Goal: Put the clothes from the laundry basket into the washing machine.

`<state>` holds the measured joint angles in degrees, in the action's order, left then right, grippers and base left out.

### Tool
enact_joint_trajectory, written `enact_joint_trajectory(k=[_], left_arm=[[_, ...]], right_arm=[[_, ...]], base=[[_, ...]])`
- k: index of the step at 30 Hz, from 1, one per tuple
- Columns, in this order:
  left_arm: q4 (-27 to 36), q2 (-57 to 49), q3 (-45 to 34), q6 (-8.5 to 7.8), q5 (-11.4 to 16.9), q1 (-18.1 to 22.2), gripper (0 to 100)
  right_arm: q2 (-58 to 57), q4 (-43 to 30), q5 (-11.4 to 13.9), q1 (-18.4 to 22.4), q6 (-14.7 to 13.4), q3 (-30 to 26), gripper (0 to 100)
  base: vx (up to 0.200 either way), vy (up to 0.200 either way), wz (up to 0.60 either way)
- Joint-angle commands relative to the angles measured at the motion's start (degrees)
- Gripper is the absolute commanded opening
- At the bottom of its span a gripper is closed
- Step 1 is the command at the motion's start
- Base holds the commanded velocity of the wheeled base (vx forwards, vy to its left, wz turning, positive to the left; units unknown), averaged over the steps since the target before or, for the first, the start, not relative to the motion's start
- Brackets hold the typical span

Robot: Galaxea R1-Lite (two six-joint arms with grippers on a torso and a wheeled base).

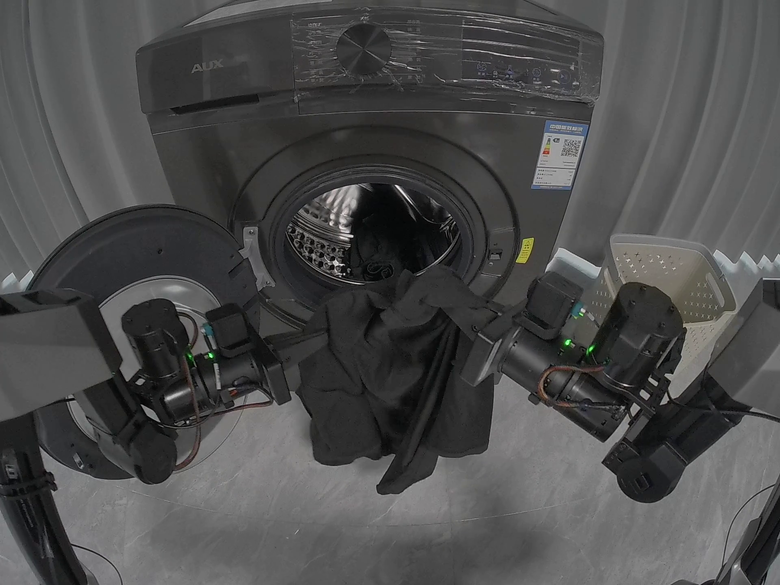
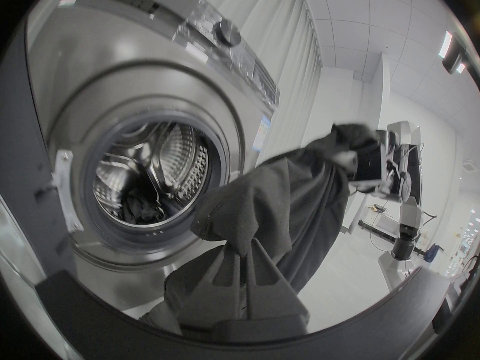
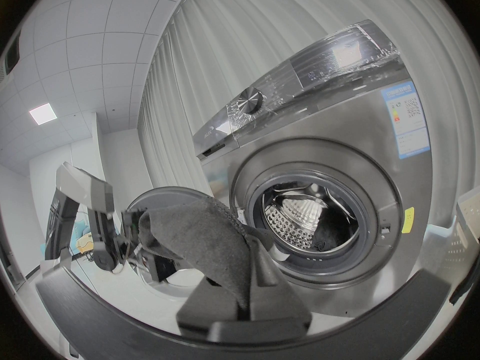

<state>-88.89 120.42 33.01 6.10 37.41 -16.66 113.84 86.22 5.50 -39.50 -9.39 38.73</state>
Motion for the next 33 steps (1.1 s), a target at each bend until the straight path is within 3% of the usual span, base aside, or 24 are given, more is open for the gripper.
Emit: enact_joint_trajectory(k=[1, 6, 9, 19, 33], left_arm=[[-0.1, -14.0, -6.7, 0.23, -2.2, 1.5, 0], [0.0, -22.7, -11.7, 0.23, -3.6, 1.5, 0], [0.0, -25.1, -12.7, 1.02, -4.2, 1.6, 0], [0.0, -26.2, -12.1, 2.25, -4.3, 4.9, 0], [0.1, -29.1, -12.7, 2.43, -4.2, 4.5, 0]], right_arm=[[-1.7, 2.9, 0.4, 2.1, -0.9, -8.6, 0], [-4.0, 2.9, 0.6, 3.1, -4.4, -13.7, 0], [-4.4, 2.8, 0.7, 3.8, -4.9, -14.6, 0], [-5.8, 2.9, 0.7, 6.7, -4.9, -15.1, 0], [-7.4, 2.9, 0.3, 6.5, -4.0, -13.8, 0]], base=[[0.0, 0.0, 0.0], [0.0, 0.0, 0.0], [0.0, 0.0, 0.0], [0.0, 0.0, 0.0], [0.0, 0.0, 0.0]])
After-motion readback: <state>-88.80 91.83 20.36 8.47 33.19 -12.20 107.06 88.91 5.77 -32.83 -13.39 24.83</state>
